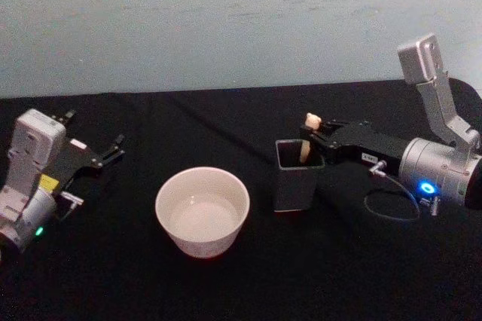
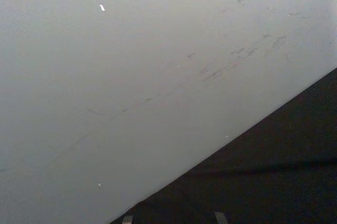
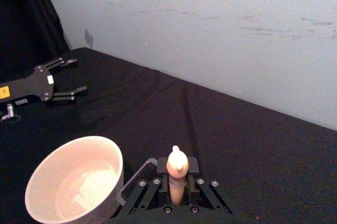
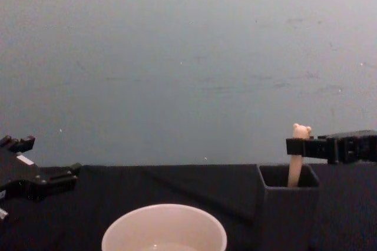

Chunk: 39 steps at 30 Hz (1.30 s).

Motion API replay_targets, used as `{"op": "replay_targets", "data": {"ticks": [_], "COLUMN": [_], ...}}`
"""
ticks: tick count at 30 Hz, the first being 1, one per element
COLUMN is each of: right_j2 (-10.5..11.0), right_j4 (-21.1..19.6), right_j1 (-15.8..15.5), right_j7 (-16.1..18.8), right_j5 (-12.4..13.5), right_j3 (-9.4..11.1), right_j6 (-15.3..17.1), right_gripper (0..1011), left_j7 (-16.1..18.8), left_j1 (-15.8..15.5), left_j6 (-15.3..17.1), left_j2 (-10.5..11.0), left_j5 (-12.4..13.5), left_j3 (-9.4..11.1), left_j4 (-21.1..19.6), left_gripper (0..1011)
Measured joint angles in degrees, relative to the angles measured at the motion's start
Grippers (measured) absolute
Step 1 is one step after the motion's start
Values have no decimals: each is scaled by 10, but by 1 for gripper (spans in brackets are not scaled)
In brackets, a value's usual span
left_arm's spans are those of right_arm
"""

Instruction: Pick up the stirring spoon with one hand, stir inside the cup, then place it back in its original position.

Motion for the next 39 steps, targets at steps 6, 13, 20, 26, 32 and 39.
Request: {"op": "replay_targets", "data": {"ticks": [6, 13, 20, 26, 32, 39], "right_j2": [-3, -7, -10, -10, -9, -9], "right_j4": [4, 9, 9, 9, 9, 9], "right_j1": [-1, -2, -4, -4, -4, -4], "right_j7": [1, 2, 0, 0, 0, 0], "right_j5": [-7, -15, -19, -19, -18, -18], "right_j3": [0, 0, 3, 3, 3, 3], "right_j6": [2, 3, 4, 4, 4, 3], "right_gripper": [210, 210, 210, 210, 210, 210], "left_j7": [0, 0, 0, 0, 0, 0], "left_j1": [0, 0, 0, 0, 0, 0], "left_j6": [0, 0, 0, 0, 0, 0], "left_j2": [0, 0, 0, 0, 0, 0], "left_j5": [0, 0, 0, 0, 0, 0], "left_j3": [0, 0, 0, 0, 0, 0], "left_j4": [0, 0, 0, 0, 0, 0], "left_gripper": [1001, 1002, 1001, 1001, 1001, 1001]}}
